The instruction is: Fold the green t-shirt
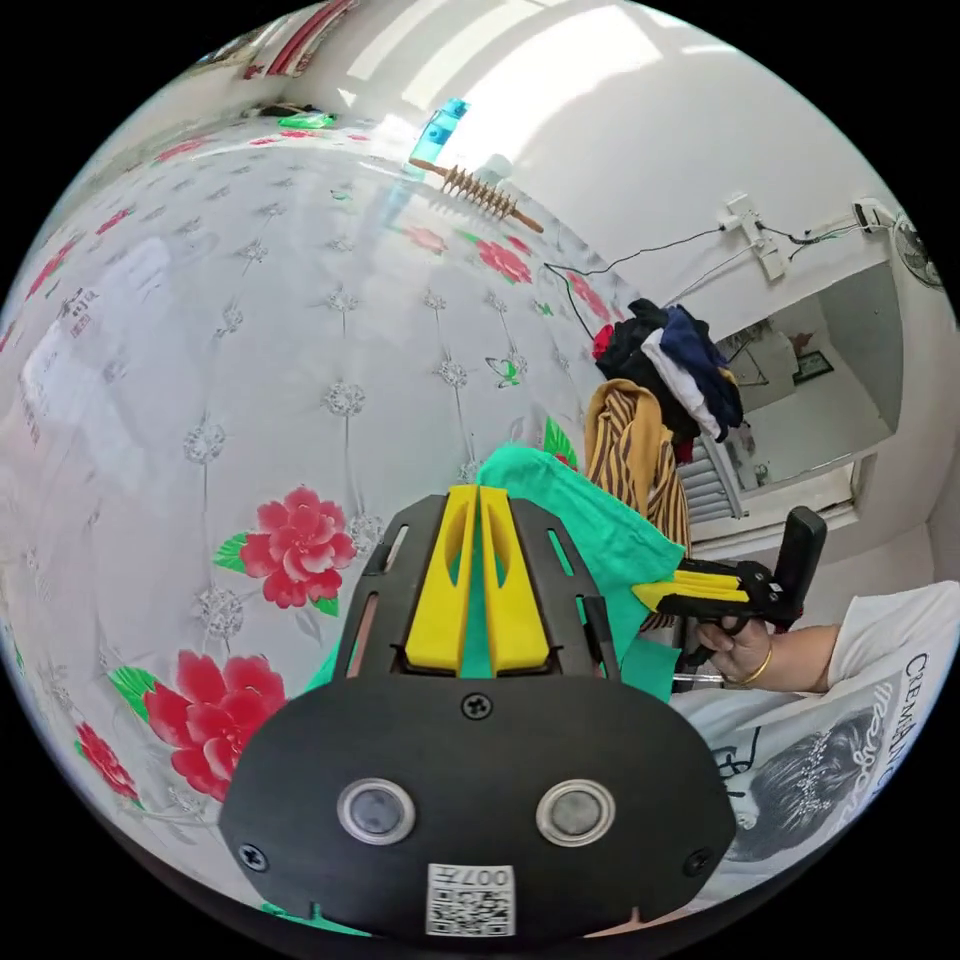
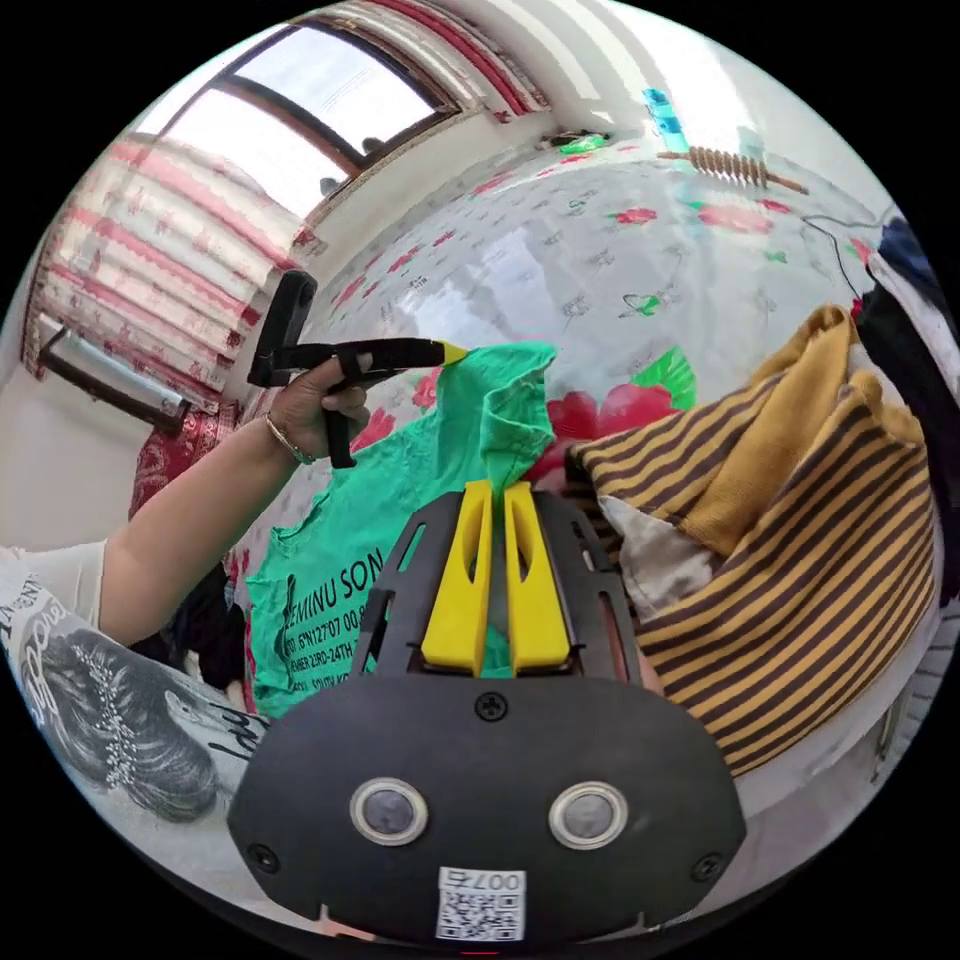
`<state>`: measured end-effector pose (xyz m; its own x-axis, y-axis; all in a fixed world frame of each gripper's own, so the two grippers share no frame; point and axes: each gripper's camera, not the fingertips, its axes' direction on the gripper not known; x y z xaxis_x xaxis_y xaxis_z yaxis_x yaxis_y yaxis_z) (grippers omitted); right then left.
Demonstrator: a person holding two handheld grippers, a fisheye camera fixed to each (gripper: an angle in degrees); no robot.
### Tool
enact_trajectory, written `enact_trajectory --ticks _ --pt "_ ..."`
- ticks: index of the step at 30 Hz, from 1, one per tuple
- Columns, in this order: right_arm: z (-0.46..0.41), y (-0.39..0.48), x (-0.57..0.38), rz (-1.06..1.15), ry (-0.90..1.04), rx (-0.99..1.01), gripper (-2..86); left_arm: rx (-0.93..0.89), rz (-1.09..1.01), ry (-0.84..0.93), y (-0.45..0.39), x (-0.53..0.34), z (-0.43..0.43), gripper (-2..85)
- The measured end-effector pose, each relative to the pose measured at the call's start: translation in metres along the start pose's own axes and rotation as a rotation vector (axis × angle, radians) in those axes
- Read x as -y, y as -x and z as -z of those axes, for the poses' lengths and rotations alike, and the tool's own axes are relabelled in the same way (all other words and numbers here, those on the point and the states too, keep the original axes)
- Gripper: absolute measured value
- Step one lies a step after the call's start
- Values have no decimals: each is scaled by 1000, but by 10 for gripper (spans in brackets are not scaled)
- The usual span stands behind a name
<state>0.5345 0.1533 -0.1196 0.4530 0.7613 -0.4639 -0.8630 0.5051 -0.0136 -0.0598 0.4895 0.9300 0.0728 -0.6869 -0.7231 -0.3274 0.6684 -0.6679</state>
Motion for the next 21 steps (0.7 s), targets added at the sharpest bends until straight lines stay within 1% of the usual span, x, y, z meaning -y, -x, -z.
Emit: enact_trajectory --ticks 2,3,4,5,6,8,9,11,13,15,17,19,21 --pt "9 42 -3 206 -13 -74 -2 -21 -8 -85 -1 -20 33 -10" --pt "11 54 -5 263 -14 -89 -2 -14 -8 -141 -2 -37 56 -10" --pt "15 76 -11 373 -23 -126 -2 -5 -33 -200 -6 -58 77 -10" --pt "18 100 -19 493 -30 -161 -2 5 -42 -225 -8 -69 87 -10" --pt "20 112 -24 558 -35 -182 -2 34 -45 -252 -9 -92 102 -10" --pt "19 160 -47 802 -47 -244 -2 89 -38 -255 -7 -127 118 -9" --pt "17 171 -53 863 -42 -246 -2 145 -19 -248 -4 -150 124 -9" --pt "2 210 -80 1054 2 -229 -2 231 48 -229 2 -182 129 -7" --pt "-18 233 -99 1168 77 -190 -2 313 137 -172 13 -222 128 -2" --pt "-44 248 -117 1238 179 -165 -2 319 208 -135 18 -247 127 12" --pt "-79 262 -140 1335 326 -173 -1 285 248 -134 17 -267 128 40" --pt "-96 267 -149 1354 387 -210 -1 229 276 -130 10 -283 125 55" --pt "-100 271 -148 1353 407 -217 0 196 275 -124 0 -288 121 67"
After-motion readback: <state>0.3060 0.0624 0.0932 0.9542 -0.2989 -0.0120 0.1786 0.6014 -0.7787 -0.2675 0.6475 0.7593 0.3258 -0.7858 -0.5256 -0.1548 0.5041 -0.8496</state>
